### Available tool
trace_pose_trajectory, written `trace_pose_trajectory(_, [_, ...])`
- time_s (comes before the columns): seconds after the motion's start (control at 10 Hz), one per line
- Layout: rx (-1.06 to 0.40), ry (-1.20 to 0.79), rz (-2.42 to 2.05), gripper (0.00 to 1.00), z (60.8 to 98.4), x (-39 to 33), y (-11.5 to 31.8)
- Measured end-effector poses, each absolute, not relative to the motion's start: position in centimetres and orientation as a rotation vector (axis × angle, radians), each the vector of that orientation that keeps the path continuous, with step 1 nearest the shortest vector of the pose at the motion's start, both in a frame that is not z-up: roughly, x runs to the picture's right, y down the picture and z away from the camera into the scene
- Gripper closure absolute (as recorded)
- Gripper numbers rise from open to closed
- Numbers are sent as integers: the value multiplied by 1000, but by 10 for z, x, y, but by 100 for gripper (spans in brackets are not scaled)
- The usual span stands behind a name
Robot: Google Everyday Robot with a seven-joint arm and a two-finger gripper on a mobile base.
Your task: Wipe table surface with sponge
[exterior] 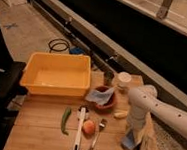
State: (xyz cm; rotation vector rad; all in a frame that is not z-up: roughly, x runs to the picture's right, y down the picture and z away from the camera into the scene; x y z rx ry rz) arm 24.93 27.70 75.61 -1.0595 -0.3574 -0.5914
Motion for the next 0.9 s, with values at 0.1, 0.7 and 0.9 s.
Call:
trace_pose_trajectory(0.1, [-1057,-349,-593,100,764,252,269])
trace_pose_trajectory(0.7, [-967,-425,-711,100,779,195,247])
trace_pose_trajectory(0.9, [-950,-466,-744,100,778,176,250])
